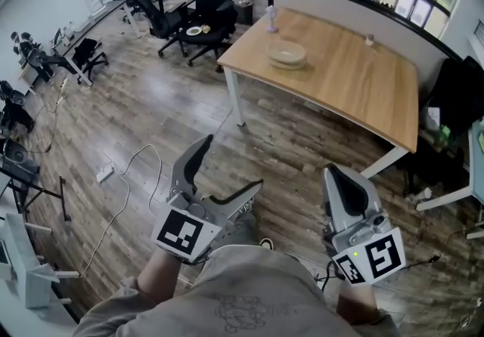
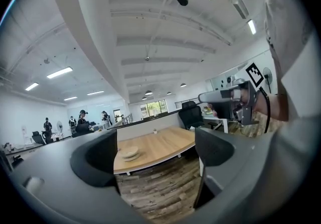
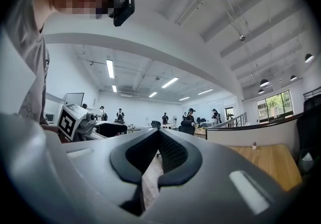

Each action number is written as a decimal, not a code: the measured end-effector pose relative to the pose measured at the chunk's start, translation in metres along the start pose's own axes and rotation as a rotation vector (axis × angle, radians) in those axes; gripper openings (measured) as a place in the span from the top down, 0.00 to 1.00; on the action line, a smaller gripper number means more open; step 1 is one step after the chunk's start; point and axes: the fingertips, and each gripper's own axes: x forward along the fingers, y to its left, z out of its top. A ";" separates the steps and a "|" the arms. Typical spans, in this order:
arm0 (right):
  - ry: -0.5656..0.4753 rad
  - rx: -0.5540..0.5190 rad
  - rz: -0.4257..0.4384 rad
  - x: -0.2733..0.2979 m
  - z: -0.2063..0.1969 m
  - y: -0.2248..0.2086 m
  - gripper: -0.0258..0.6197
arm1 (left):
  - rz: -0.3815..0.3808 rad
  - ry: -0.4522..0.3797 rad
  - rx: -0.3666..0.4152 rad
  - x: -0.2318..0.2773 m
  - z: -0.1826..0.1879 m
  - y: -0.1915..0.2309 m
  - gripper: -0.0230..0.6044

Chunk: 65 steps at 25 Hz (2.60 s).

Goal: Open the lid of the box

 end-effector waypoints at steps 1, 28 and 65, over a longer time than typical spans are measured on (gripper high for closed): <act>0.002 -0.001 -0.003 0.002 -0.001 -0.003 0.95 | 0.001 0.000 -0.002 0.003 -0.001 0.002 0.21; 0.085 -0.024 -0.094 0.246 -0.007 -0.117 0.78 | -0.013 0.011 -0.037 0.161 -0.017 0.223 0.21; 0.259 0.061 -0.125 0.519 -0.102 -0.332 0.78 | -0.108 0.143 -0.011 0.448 -0.099 0.432 0.24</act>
